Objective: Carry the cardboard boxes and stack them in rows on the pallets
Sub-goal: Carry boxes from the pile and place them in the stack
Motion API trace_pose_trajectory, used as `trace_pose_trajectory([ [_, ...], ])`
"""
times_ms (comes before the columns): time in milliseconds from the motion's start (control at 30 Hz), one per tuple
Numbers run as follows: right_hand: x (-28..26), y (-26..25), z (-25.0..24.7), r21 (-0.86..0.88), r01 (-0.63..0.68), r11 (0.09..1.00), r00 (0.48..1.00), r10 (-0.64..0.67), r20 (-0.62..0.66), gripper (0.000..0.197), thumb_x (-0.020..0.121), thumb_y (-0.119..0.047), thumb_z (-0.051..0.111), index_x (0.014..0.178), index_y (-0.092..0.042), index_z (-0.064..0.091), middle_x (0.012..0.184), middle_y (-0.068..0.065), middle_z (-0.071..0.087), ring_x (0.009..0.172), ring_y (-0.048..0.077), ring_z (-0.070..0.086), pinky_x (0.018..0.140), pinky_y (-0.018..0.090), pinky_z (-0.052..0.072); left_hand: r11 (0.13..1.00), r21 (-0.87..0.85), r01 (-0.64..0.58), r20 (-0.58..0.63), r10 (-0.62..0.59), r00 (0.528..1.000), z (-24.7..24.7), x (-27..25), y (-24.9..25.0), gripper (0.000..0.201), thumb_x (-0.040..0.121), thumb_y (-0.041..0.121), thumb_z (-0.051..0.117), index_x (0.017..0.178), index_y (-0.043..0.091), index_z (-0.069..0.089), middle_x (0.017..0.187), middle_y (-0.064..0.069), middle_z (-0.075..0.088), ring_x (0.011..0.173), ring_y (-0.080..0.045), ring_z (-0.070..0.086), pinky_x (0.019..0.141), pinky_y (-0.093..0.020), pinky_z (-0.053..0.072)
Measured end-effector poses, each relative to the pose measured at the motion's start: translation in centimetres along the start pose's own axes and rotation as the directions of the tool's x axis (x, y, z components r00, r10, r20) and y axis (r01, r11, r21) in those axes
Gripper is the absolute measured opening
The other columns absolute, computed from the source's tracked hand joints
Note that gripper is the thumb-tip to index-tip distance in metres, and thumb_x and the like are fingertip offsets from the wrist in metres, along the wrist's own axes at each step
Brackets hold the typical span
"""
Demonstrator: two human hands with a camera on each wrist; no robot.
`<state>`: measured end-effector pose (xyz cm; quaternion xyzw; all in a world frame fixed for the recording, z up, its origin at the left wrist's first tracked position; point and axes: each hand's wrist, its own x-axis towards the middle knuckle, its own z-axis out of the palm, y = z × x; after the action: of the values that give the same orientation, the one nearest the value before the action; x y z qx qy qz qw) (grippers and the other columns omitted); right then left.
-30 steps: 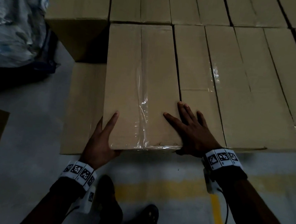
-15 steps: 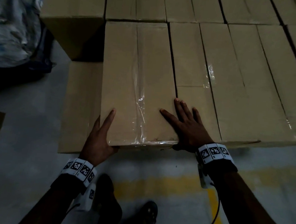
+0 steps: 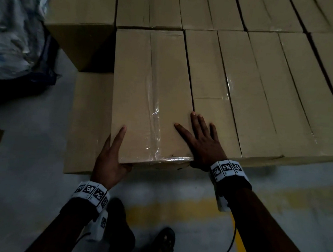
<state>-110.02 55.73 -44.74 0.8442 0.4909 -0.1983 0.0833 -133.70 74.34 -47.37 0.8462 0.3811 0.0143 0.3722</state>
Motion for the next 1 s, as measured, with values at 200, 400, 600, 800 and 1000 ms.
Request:
trace_pose_trajectory([
  [200,-0.1,-0.7,0.1,0.049,-0.010,0.999,0.999,0.012,-0.031,0.142,0.072,-0.006,0.083,0.155,-0.048,-0.024,0.162,0.012,-0.039,0.150,0.034,-0.032,0.121,0.053,-0.014,1.000,-0.020,0.000,-0.021,0.000,1.000,0.0,-0.5,-0.2,0.130,0.070,0.009,0.090,0.156,0.058,0.008,0.160,-0.006,0.033,0.141,-0.030,0.042,0.110,-0.033,0.038],
  [400,-0.2,-0.6,0.0,0.072,0.009,0.997,1.000,-0.007,-0.023,0.141,0.070,-0.004,0.080,0.155,-0.051,-0.022,0.161,0.010,-0.041,0.150,0.034,-0.034,0.121,0.054,-0.013,0.996,-0.082,-0.026,-0.062,0.021,0.998,0.7,-2.0,-0.5,0.124,0.071,0.009,0.090,0.158,0.055,0.013,0.161,0.005,0.032,0.140,-0.017,0.041,0.109,-0.020,0.031],
  [600,0.0,-0.9,0.0,0.035,0.006,0.999,1.000,-0.005,-0.009,0.144,0.069,-0.019,0.088,0.155,-0.048,-0.024,0.161,0.012,-0.041,0.150,0.036,-0.033,0.123,0.058,-0.009,0.996,-0.056,-0.065,-0.084,0.060,0.995,0.9,-1.8,-0.9,0.121,0.076,0.015,0.089,0.158,0.054,0.009,0.164,0.004,0.028,0.140,-0.012,0.039,0.111,-0.023,0.031],
  [800,0.0,-0.9,0.3,0.012,-0.001,1.000,1.000,0.001,-0.018,0.145,0.068,-0.024,0.089,0.157,-0.044,-0.023,0.160,0.016,-0.040,0.150,0.038,-0.031,0.124,0.061,-0.006,0.995,-0.049,-0.090,-0.062,0.087,0.994,0.6,-1.1,-1.4,0.123,0.072,0.012,0.090,0.158,0.054,0.013,0.167,0.006,0.022,0.150,-0.013,0.026,0.118,-0.026,0.024],
  [1000,-0.1,-1.0,0.4,-0.017,-0.019,1.000,1.000,0.019,-0.018,0.148,0.066,-0.030,0.091,0.157,-0.041,-0.026,0.160,0.019,-0.039,0.151,0.039,-0.030,0.124,0.061,-0.004,0.993,-0.078,-0.090,-0.048,0.087,0.995,0.3,0.0,-0.9,0.123,0.068,0.005,0.092,0.157,0.054,0.022,0.164,0.009,0.023,0.137,0.008,0.018,0.111,0.001,0.014],
])
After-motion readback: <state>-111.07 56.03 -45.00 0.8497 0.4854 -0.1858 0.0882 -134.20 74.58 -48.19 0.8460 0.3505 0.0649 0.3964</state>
